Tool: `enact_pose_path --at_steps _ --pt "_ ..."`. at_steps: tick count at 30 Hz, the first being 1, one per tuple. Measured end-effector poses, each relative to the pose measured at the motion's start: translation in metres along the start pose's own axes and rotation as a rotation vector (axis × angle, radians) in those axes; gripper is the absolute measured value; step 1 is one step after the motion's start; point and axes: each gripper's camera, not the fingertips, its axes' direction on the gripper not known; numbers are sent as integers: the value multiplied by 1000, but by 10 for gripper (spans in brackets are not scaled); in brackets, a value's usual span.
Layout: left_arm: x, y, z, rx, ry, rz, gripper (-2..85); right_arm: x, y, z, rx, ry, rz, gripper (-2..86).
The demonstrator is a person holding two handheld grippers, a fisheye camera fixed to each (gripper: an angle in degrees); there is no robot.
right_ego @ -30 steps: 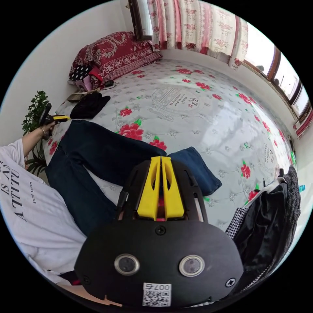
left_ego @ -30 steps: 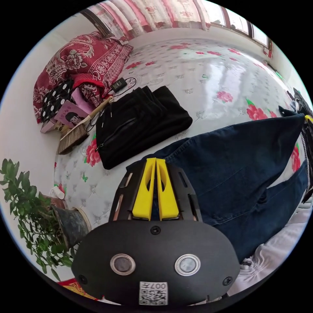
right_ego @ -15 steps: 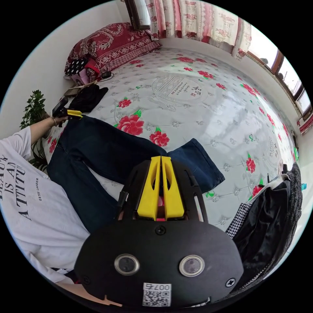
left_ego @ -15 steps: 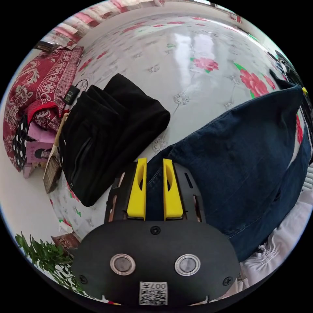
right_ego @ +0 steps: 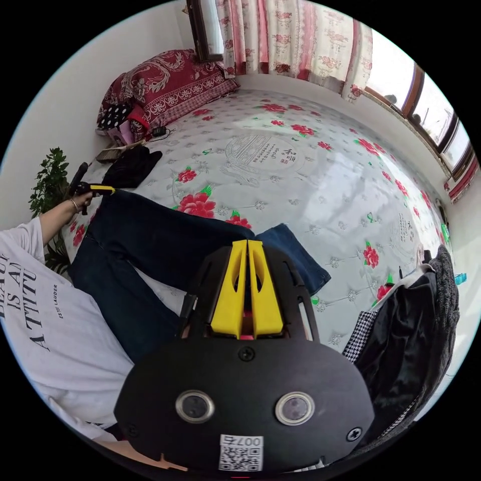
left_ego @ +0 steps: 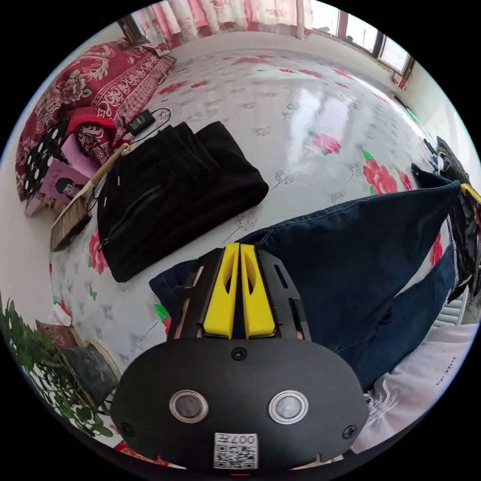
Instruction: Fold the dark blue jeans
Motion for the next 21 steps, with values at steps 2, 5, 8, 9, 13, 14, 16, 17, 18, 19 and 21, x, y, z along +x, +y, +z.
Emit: enact_pose_path --at_steps 2,5,8,9,13,14,16,17,18,19,21 --pt "-1 34 -43 103 4 -46 -10 -6 21 -34 58 7 11 -2" --pt "9 114 -125 279 -9 -115 -10 -30 77 -94 164 56 24 -2" --pt "35 215 -184 362 -74 -126 -10 -68 162 -149 262 220 58 -1" --pt "45 256 -192 346 -63 -144 -10 -80 201 -163 262 255 82 0" --pt "78 368 -146 37 -30 -245 -10 -96 308 -138 91 146 237 6" --pt "82 379 -137 2 -25 -263 -10 -98 333 -119 35 100 311 11" --pt "90 404 -118 -65 -12 -308 -10 -107 348 -99 4 57 358 28" --pt "91 406 -116 -68 -18 -314 -10 -113 344 -92 22 36 361 42" --pt "92 408 -117 -60 -18 -335 -10 -120 332 -87 50 4 350 56" --pt "89 408 -121 -40 -8 -356 -10 -124 323 -83 60 -13 334 62" --pt "87 409 -131 -12 -13 -368 -10 -144 286 -65 63 -34 241 78"
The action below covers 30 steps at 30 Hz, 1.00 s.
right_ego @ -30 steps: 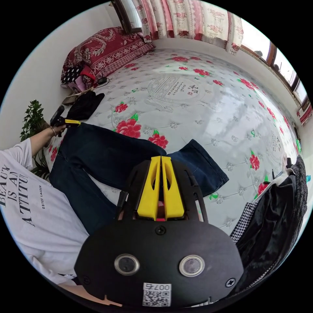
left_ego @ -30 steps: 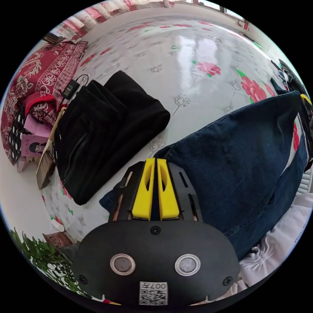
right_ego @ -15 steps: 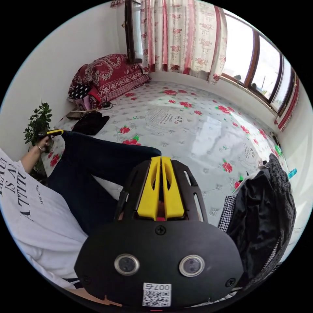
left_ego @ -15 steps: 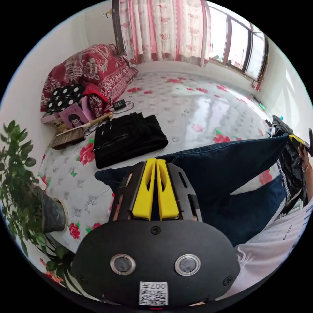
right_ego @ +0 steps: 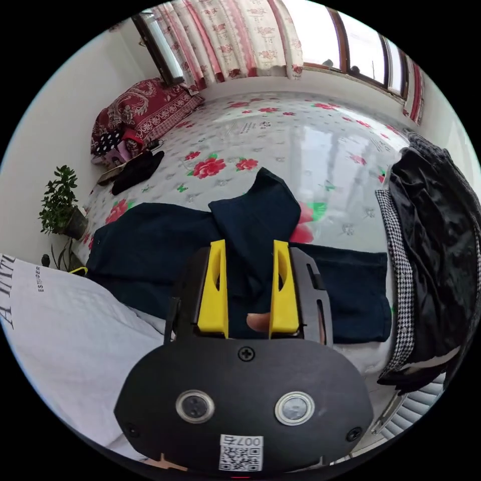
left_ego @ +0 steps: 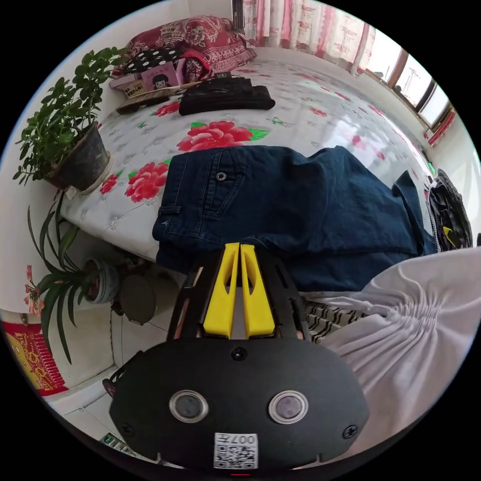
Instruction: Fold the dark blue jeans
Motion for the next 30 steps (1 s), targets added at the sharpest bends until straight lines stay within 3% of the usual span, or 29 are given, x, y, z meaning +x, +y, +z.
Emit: enact_pose_path --at_steps 4,7,9,13,15,19,22,26,30 --pt "4 10 -23 63 -27 35 -10 -41 -32 58 -83 37 -106 84" --pt "4 20 -39 93 -28 29 -10 -60 -39 118 -282 82 -150 65" --pt "5 24 -48 112 -25 29 -10 -56 -36 133 -369 280 -108 26" --pt "9 33 -70 145 -32 53 -10 -27 -32 37 -143 221 -92 5" --pt "14 40 -78 151 -44 87 -10 17 -8 -61 66 179 29 1" --pt "33 63 -70 87 -84 178 -10 89 85 -155 281 50 244 -1" --pt "46 77 -32 -32 -68 226 -10 146 174 -135 254 -60 478 -2" --pt "58 83 11 -178 -90 260 -10 204 270 -27 9 -251 893 -2" --pt "61 76 -5 -149 -99 254 -10 195 297 -38 178 -371 972 -2"
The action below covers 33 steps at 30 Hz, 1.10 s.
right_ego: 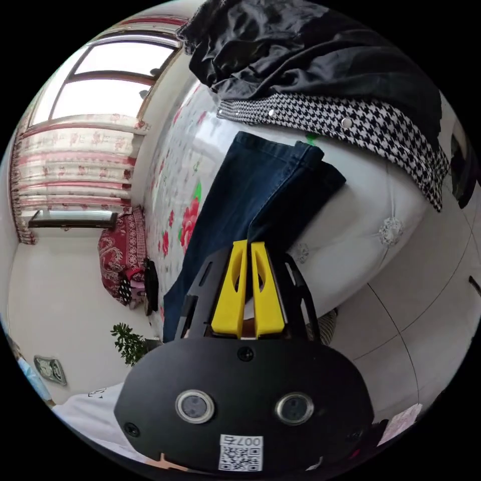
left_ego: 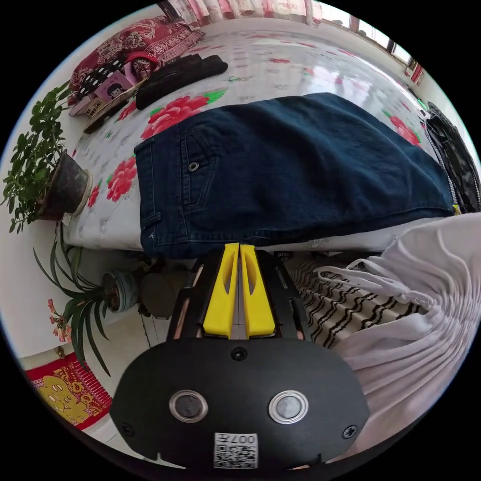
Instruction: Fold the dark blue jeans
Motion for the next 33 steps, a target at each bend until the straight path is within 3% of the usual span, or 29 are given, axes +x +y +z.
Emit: enact_pose_path --at_steps 2,5,9,15,18,22,24,27,30,33 --pt "0 4 -11 28 -10 13 -10 -26 11 -18 33 -9 -117 -2" --pt "2 14 -8 26 -31 21 -10 -56 36 -22 30 154 -270 0" --pt "4 15 22 -43 -3 -77 -10 -18 41 29 -113 330 -78 16" --pt "-3 36 -5 24 36 -141 -9 -107 48 5 95 559 -214 45" --pt "-19 50 -22 82 27 -211 -10 -179 44 21 130 416 -393 54" --pt "-48 42 -42 210 13 -303 -10 -274 25 125 -156 6 -560 66" --pt "-57 27 -40 234 6 -320 -10 -344 27 225 -381 -133 -631 75" --pt "-65 -3 -21 194 -16 -340 -10 -435 51 351 -629 -115 -746 87" --pt "-63 -20 11 74 -33 -323 -10 -496 68 461 -830 -110 -707 98" --pt "-60 -15 50 -63 -31 -333 -10 -538 80 538 -897 -55 -676 100"
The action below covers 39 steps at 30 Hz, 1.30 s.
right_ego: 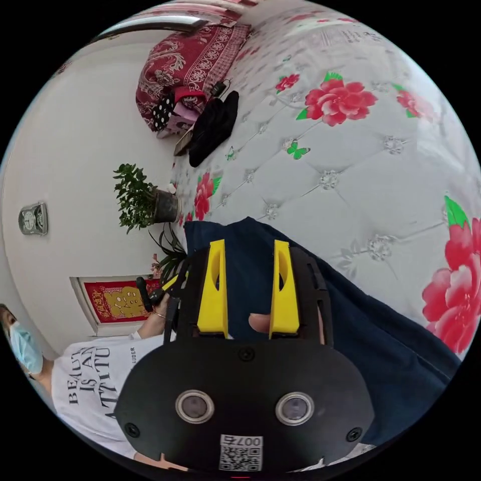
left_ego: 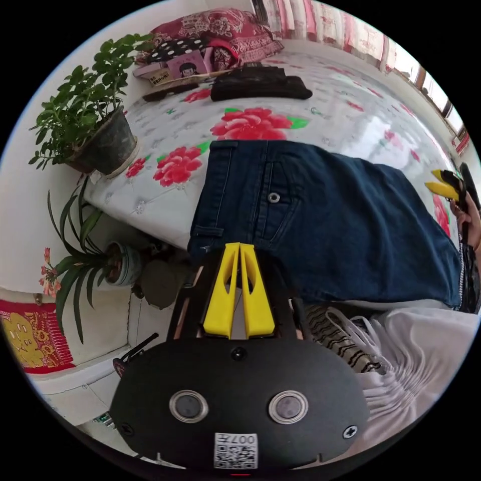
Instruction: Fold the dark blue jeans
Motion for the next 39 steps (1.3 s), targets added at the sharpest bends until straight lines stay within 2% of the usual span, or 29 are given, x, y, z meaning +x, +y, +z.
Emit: enact_pose_path --at_steps 2,6,10,12,19,23,25,27,30,32,36,39 --pt "-2 8 9 25 26 -9 -10 -4 -34 27 -68 30 24 99" --pt "4 3 18 13 9 52 -10 -14 -90 79 -341 3 27 90" --pt "13 -10 23 -16 -8 73 -10 -19 -122 92 -459 -56 48 83" --pt "12 -12 23 -15 13 37 -10 -17 -141 88 -384 -109 106 79" --pt "18 -27 24 -51 35 27 -10 -17 -174 107 -363 -152 217 32" --pt "14 -45 18 -48 45 -3 -10 -35 -191 74 -224 -164 198 4" --pt "19 -63 6 33 -19 21 -10 -48 -197 60 -126 -190 181 2" --pt "27 -80 4 67 -66 59 -10 -69 -203 48 -48 -117 160 2" --pt "34 -103 12 18 -63 61 -10 -104 -193 18 104 -61 93 9" --pt "37 -102 11 28 -62 44 -10 -123 -175 0 126 -18 36 14" --pt "56 -84 11 114 -133 102 -10 -149 -77 -45 211 231 -107 23" --pt "76 -90 9 65 -227 163 -10 -128 16 -80 280 432 -58 28"
